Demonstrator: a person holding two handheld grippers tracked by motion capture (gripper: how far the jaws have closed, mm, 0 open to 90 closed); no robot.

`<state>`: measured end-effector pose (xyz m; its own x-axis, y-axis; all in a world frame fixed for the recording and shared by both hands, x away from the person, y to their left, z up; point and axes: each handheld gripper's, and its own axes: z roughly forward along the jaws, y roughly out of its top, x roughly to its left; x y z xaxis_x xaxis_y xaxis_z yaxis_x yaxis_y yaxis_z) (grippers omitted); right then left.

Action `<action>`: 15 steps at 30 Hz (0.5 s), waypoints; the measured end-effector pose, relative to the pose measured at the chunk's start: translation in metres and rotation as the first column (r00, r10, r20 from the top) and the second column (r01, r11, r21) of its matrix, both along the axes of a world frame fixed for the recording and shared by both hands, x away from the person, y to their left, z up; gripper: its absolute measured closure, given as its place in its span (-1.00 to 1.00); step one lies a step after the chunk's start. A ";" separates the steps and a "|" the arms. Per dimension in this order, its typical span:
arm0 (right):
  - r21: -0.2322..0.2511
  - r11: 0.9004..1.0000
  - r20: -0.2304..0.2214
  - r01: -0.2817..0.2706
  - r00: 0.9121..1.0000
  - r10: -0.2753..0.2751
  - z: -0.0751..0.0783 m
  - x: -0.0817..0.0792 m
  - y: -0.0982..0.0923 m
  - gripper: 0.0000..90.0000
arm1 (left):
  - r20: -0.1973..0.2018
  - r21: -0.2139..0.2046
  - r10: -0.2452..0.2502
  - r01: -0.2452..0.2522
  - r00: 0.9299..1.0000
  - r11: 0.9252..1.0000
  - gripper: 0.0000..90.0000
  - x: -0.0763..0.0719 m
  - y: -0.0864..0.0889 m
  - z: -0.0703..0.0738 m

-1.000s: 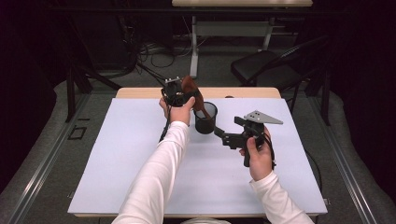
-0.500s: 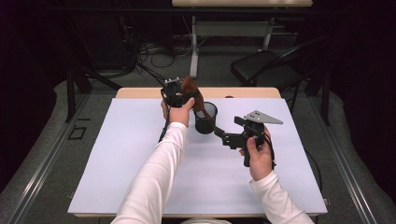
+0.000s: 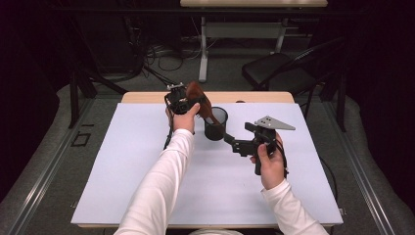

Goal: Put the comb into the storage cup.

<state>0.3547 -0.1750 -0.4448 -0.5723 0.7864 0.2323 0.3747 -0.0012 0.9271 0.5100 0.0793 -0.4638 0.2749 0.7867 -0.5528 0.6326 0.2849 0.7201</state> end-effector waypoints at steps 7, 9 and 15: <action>-0.001 1.000 -0.004 -0.001 1.000 0.001 -0.001 0.001 0.001 -0.85 | -0.005 0.007 -0.009 0.009 1.000 1.000 0.01 0.001 0.003 0.000; -0.002 1.000 -0.004 -0.001 1.000 0.001 -0.001 0.001 0.001 -0.85 | -0.013 0.011 -0.008 0.008 1.000 1.000 0.00 0.000 0.004 0.000; -0.001 1.000 -0.005 -0.001 1.000 0.001 -0.001 0.001 0.002 -0.85 | -0.025 0.002 -0.002 0.002 1.000 1.000 0.00 0.000 0.006 0.000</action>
<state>0.3556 -0.1731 -0.4458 -0.5721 0.7860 0.2342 0.3790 0.0001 0.9254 0.5103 0.0849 -0.4638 0.2628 0.7870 -0.5581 0.6508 0.2824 0.7048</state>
